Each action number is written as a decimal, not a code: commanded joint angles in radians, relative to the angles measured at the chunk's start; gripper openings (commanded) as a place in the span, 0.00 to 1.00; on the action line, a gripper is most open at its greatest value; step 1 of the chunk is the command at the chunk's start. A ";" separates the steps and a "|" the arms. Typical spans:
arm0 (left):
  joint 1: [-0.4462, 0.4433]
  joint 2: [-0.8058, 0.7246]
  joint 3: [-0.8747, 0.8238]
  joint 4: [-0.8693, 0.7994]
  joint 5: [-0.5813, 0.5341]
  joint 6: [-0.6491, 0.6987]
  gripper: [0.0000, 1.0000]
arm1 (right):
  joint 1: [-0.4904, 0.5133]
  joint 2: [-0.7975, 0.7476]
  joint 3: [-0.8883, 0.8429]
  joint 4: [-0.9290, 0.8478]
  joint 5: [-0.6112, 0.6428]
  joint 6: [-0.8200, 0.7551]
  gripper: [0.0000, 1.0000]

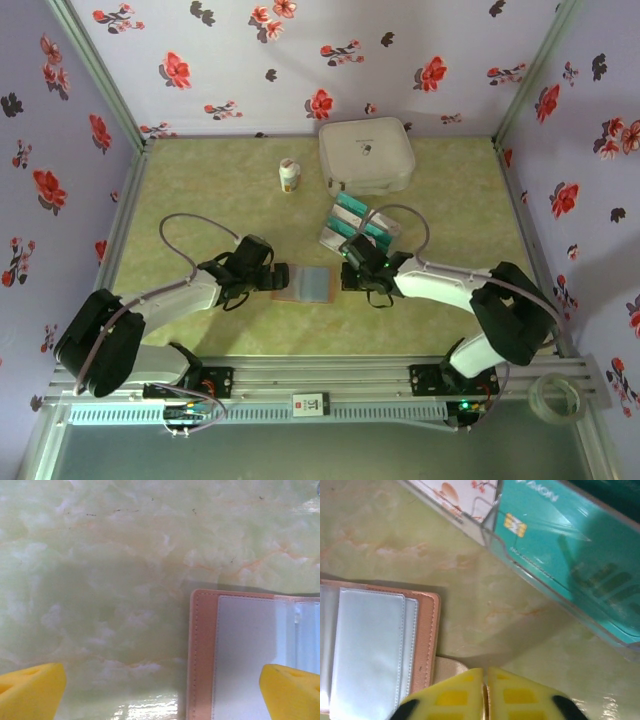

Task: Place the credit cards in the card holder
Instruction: Move the card holder to the bottom-center of the table, then rotate the storage box at the center of the table.

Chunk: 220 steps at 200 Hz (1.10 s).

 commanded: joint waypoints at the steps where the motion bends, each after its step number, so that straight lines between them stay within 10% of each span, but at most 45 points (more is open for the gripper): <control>1: -0.009 0.012 0.010 0.021 0.013 0.001 1.00 | -0.012 -0.052 0.015 -0.070 0.017 -0.051 0.39; 79: -0.009 0.021 0.024 0.043 0.034 -0.029 1.00 | -0.100 -0.211 0.150 -0.228 0.108 -0.159 0.71; 220: -0.006 -0.057 0.008 0.012 -0.065 -0.083 1.00 | -0.097 0.372 0.504 -0.106 -0.256 -0.194 0.57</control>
